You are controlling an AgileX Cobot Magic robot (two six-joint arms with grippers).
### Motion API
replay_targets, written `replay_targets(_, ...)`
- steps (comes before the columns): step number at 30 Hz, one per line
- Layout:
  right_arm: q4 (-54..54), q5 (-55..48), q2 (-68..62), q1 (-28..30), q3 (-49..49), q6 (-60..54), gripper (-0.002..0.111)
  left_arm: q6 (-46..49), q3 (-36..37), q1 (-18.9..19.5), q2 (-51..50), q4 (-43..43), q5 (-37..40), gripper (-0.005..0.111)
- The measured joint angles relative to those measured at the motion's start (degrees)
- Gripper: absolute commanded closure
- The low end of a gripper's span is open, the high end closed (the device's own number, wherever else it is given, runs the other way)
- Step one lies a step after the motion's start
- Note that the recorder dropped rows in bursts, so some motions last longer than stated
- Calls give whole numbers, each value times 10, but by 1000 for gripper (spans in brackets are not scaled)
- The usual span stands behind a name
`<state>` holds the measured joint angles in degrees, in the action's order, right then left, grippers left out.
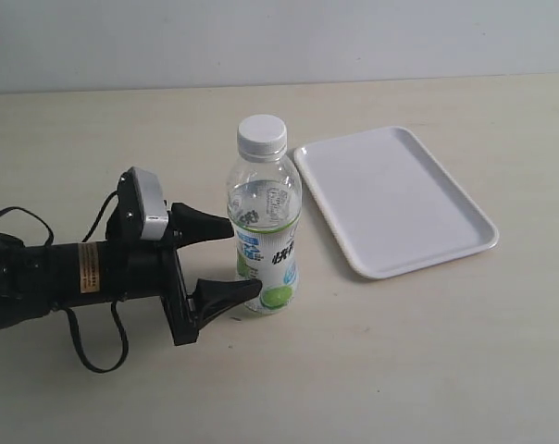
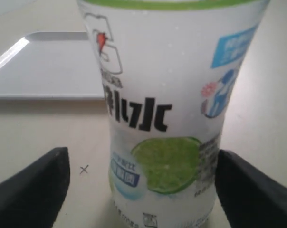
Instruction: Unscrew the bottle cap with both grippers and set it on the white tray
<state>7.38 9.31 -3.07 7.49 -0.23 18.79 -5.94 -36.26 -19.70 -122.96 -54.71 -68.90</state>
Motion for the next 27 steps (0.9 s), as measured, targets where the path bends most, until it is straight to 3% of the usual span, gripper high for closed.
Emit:
replay_targets(13, 0, 0, 0, 0, 0, 0, 108, -1, -63, -60, -31, 12, -2, 29)
replay_targets(14, 0, 0, 0, 0, 0, 0, 108, -1, -63, -61, -38, 13, -2, 33)
replay_targets(18, 0, 0, 0, 0, 0, 0, 108, -1, -64, -61, -41, 21, -2, 76)
replay_targets(22, 0, 0, 0, 0, 0, 0, 108, -1, -65, -61, -41, 21, -2, 107)
replay_targets(27, 0, 0, 0, 0, 0, 27, 108, -1, -65, -61, -41, 21, -2, 106)
